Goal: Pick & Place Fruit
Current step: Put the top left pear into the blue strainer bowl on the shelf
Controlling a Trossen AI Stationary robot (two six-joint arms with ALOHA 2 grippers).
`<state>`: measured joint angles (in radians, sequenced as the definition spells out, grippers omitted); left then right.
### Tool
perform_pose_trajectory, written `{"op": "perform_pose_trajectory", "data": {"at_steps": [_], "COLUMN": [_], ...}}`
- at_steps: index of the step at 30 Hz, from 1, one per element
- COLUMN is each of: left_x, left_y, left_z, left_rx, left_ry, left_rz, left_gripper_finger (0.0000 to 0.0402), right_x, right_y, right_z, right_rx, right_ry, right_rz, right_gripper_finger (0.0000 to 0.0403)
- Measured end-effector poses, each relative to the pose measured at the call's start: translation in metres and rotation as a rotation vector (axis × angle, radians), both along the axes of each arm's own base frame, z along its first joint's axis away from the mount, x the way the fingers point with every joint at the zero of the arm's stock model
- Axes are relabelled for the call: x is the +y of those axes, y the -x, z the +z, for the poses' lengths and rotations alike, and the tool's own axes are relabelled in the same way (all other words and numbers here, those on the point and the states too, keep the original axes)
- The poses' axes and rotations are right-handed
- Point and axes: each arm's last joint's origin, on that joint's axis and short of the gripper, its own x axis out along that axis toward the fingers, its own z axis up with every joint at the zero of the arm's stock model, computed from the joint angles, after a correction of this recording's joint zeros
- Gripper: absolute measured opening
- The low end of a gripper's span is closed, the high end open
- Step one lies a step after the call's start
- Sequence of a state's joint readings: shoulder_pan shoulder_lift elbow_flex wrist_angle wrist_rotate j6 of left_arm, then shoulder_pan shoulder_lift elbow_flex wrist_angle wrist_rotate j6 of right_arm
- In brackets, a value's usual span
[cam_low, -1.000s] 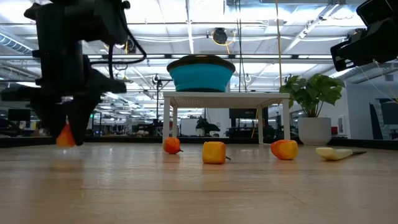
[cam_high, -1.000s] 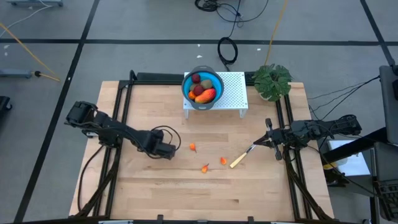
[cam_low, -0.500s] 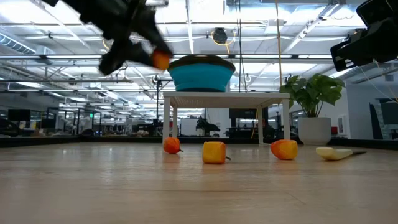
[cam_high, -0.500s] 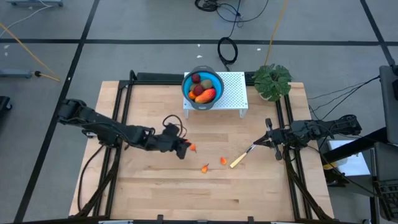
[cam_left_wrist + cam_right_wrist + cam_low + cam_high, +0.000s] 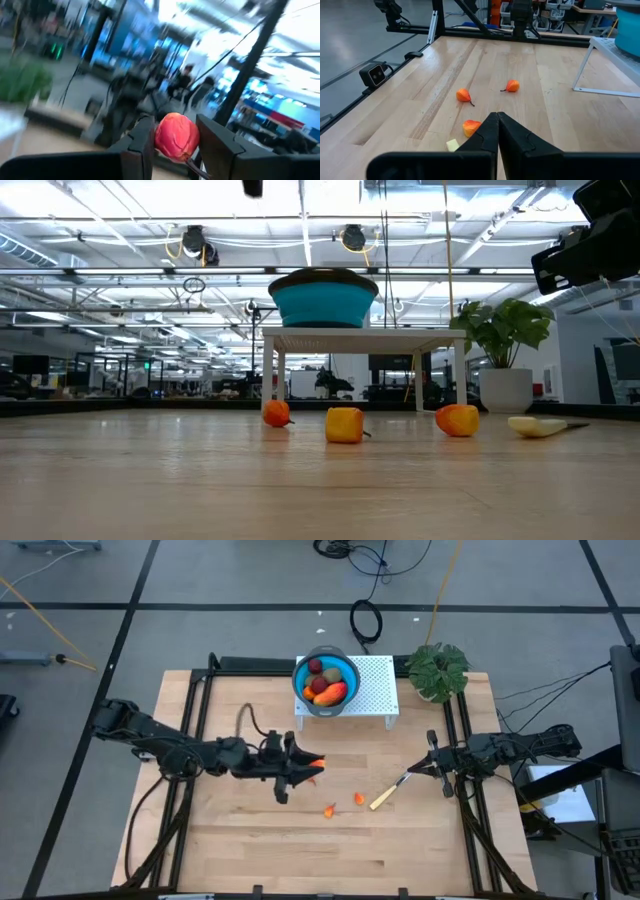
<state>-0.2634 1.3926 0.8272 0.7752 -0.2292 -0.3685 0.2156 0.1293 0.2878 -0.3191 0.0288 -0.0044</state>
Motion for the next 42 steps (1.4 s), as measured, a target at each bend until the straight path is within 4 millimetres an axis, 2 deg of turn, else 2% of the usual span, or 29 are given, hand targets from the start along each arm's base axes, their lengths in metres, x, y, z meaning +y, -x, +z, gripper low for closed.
{"op": "perform_pose_trajectory", "data": {"at_steps": [4,11,19,23,29,38,42], "left_x": [0.000,0.001,0.002,0.004,0.017,0.050,0.066], "left_y": [0.003,0.005,0.004,0.004,0.001,-0.004,-0.005], "left_z": [0.010,0.016,0.016,0.016,0.014,0.011,0.010], "left_rx": [-0.111,-0.175,-0.177,-0.173,-0.151,-0.161,-0.173], "left_ry": [-0.113,-0.323,-0.340,-0.230,0.110,0.506,0.557], "left_rz": [0.017,0.087,0.097,0.074,0.066,0.139,0.154], "left_gripper_finger": [0.0122,0.0122,0.0122,0.0122,0.0122,0.0122,0.0122], "right_x": [0.000,0.000,0.000,0.000,0.000,0.000,0.000], "right_y": [0.000,0.000,0.000,0.000,0.000,0.000,0.000], "right_z": [0.000,0.000,0.000,0.000,0.000,0.000,0.000], "right_rx": [0.000,-0.002,-0.003,-0.003,-0.003,-0.003,-0.003], "right_ry": [0.000,0.012,0.015,0.014,0.015,0.015,0.015], "right_rz": [0.000,0.003,0.004,0.004,0.004,0.003,0.004], "right_gripper_finger": [0.0000,0.0000,0.0000,0.0000,0.0000,0.0000,0.0000]}}
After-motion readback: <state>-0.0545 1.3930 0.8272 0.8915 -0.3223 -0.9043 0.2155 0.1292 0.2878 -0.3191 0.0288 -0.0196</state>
